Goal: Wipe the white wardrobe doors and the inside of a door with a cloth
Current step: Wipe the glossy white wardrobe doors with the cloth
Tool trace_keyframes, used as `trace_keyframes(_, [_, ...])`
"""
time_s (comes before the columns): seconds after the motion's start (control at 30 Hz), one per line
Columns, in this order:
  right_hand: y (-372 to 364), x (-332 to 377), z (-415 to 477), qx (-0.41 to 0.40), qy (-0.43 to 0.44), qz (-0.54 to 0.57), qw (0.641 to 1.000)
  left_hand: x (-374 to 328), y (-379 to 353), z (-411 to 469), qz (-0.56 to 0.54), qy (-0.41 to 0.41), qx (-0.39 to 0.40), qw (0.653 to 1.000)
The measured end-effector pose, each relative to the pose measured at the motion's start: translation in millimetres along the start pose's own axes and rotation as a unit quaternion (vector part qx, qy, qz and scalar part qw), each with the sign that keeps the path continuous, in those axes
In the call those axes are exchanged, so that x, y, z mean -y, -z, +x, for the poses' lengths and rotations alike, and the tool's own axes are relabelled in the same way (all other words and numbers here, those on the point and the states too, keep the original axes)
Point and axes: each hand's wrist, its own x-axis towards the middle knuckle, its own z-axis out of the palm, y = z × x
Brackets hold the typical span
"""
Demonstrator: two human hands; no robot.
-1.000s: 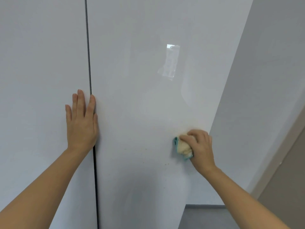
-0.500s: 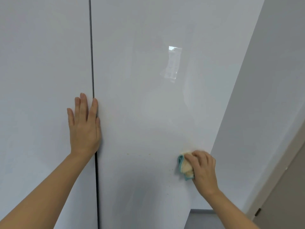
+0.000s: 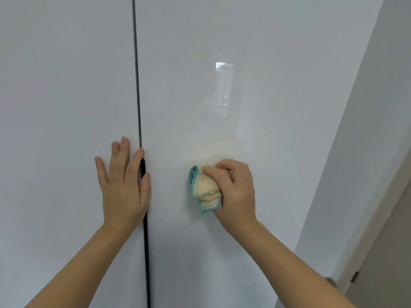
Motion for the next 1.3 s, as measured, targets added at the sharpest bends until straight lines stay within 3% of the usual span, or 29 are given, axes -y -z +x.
trace_keyframes(0.43, [-57, 14, 34, -0.139, 0.119, -0.11, 0.977, 34, -24, -88, 0.037, -0.028, -0.04, 0.998])
trace_keyframes(0.63, [-78, 25, 38, -0.16, 0.158, -0.126, 0.966, 33, -40, -112, 0.014, -0.059, -0.086, 0.994])
trace_keyframes(0.77, [-101, 25, -9, -0.144, 0.223, -0.116, 0.957, 41, -48, -129, 0.012, -0.061, -0.108, 0.992])
trace_keyframes(1.07, [-131, 16, -100, -0.128, 0.265, -0.098, 0.951, 52, -63, -172, 0.011, -0.08, -0.113, 0.99])
trace_keyframes(1.3, [-117, 6, -120, -0.085, 0.329, -0.209, 0.917, 38, -75, -192, 0.007, -0.055, -0.104, 0.993])
